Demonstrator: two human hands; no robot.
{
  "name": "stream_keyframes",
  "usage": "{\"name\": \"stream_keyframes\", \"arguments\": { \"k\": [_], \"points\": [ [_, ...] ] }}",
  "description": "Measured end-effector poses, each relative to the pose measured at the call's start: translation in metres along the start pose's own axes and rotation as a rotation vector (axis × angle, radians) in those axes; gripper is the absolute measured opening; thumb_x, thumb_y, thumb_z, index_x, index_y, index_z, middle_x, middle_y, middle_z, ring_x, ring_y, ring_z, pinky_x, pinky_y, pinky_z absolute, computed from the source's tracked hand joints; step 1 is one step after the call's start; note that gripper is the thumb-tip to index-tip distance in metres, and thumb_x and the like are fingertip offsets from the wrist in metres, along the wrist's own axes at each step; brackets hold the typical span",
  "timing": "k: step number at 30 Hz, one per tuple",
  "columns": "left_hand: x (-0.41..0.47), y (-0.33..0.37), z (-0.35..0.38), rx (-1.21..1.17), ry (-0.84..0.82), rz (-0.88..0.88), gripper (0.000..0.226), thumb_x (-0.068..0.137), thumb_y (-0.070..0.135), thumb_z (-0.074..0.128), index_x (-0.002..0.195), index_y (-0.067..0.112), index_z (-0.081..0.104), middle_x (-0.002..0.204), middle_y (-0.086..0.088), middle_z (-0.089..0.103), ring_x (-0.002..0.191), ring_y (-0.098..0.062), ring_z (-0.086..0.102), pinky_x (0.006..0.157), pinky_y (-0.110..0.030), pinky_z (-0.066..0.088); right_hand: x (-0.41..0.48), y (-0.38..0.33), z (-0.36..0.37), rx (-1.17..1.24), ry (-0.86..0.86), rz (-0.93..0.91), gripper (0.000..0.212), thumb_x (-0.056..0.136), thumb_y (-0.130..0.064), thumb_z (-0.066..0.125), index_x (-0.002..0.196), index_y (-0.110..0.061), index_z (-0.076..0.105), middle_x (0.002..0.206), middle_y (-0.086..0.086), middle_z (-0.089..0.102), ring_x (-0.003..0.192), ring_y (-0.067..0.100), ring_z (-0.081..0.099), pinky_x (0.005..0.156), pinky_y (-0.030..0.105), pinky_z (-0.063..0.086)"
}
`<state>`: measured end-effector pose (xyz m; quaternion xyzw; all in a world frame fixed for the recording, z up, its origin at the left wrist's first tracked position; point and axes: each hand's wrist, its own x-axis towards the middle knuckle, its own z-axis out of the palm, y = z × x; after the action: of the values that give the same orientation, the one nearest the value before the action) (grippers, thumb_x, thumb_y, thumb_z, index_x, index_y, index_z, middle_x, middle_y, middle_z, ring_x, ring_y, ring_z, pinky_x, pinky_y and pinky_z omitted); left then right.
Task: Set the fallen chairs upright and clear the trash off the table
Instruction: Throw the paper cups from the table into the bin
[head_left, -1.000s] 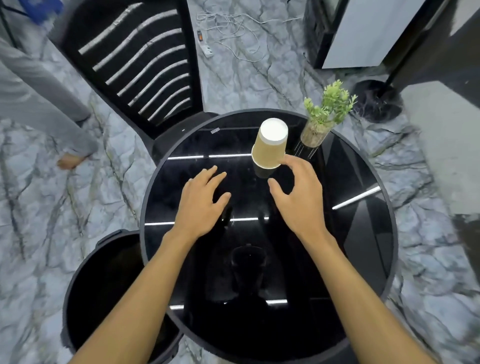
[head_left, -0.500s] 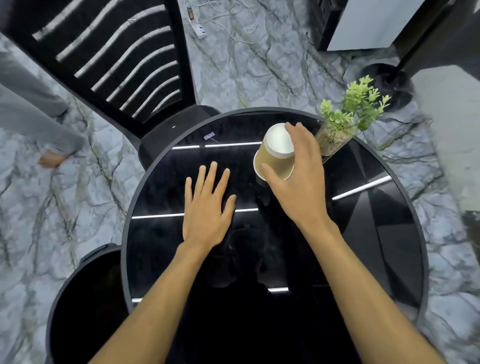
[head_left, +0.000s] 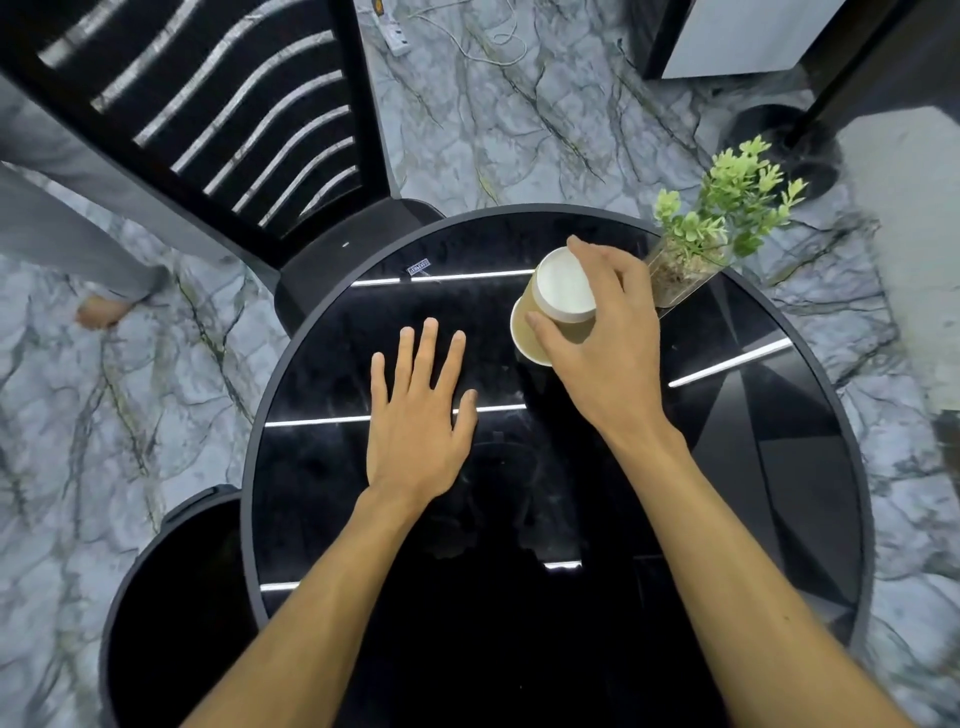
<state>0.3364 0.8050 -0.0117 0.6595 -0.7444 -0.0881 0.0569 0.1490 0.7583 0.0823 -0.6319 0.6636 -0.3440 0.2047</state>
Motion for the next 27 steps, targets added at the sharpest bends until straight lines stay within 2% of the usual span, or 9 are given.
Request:
{"name": "stream_keyframes", "arguments": {
  "k": [11, 16, 27],
  "points": [
    [0.000, 0.003, -0.008, -0.068, -0.006, -0.021, 0.059, 0.100, 0.045, 0.029, 0.156, 0.028, 0.021, 0.166, -0.001, 0.009, 0.153, -0.022, 0.001, 0.122, -0.050, 0.002, -0.024, -0.005, -0.019, 0.034, -0.004, -0.012, 0.065, 0.082, -0.026, 0.077, 0.140, -0.018, 0.050, 0.136, 0.003, 0.046, 0.122, 0.006, 0.041, 0.094, -0.005, 0.022],
    [-0.014, 0.006, -0.023, -0.216, -0.028, -0.046, 0.053, 0.104, 0.043, 0.031, 0.154, 0.026, 0.029, 0.165, 0.000, 0.014, 0.153, -0.018, 0.003, 0.123, -0.046, -0.001, -0.053, -0.011, -0.033, 0.045, -0.034, -0.035, 0.064, 0.082, -0.026, 0.077, 0.140, -0.018, 0.051, 0.135, 0.002, 0.046, 0.121, 0.004, 0.041, 0.095, -0.003, 0.024],
    [-0.147, -0.007, -0.061, -0.338, 0.041, -0.165, 0.051, 0.104, 0.039, 0.036, 0.152, 0.024, 0.034, 0.163, 0.000, 0.021, 0.151, -0.017, 0.014, 0.123, -0.042, 0.006, -0.144, -0.045, -0.051, 0.102, -0.142, -0.109, 0.063, 0.081, -0.028, 0.075, 0.139, -0.022, 0.050, 0.133, -0.007, 0.043, 0.120, 0.006, 0.043, 0.096, -0.002, 0.027]
  ]
}}
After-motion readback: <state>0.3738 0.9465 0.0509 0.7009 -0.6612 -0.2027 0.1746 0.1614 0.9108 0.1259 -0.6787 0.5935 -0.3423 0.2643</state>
